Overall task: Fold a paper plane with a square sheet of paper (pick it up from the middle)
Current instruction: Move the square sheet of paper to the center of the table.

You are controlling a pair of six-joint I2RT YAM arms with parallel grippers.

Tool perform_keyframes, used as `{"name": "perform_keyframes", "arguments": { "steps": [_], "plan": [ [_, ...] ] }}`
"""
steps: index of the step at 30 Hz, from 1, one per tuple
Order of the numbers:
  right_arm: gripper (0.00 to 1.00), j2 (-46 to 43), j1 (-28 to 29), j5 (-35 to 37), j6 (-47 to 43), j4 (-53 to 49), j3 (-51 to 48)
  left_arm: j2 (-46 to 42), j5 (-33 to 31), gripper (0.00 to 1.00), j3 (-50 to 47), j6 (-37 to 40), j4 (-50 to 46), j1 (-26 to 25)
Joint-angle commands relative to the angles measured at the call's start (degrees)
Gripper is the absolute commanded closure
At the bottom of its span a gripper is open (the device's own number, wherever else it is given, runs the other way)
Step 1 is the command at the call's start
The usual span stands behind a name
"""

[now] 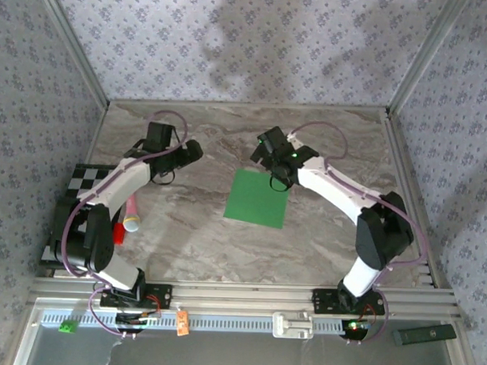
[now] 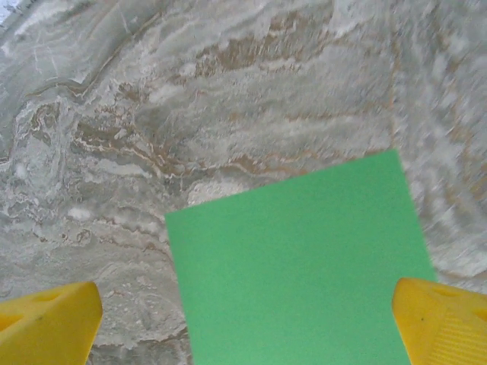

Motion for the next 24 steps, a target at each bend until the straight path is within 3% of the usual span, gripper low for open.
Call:
{"name": "perform_keyframes", "arguments": {
  "steps": [1, 19, 24],
  "plan": [
    [0.00, -2.88, -3.24, -0.02, -7.98, -1.77, -3.49, 2.34, 0.26, 0.00, 3.45, -1.87, -3.04, -3.05],
    [0.00, -7.97, -19.15, -10.43, -17.58, 0.59, -12.34, 13.19, -4.73, 0.00, 11.44, -9.62, -11.85, -18.97],
    [0.00, -8.03, -21.92, -13.43, -19.01, 1.69, -13.60, 16.86, -3.13, 0.03, 14.83, -10.39, -13.17, -22.45]
  ]
}}
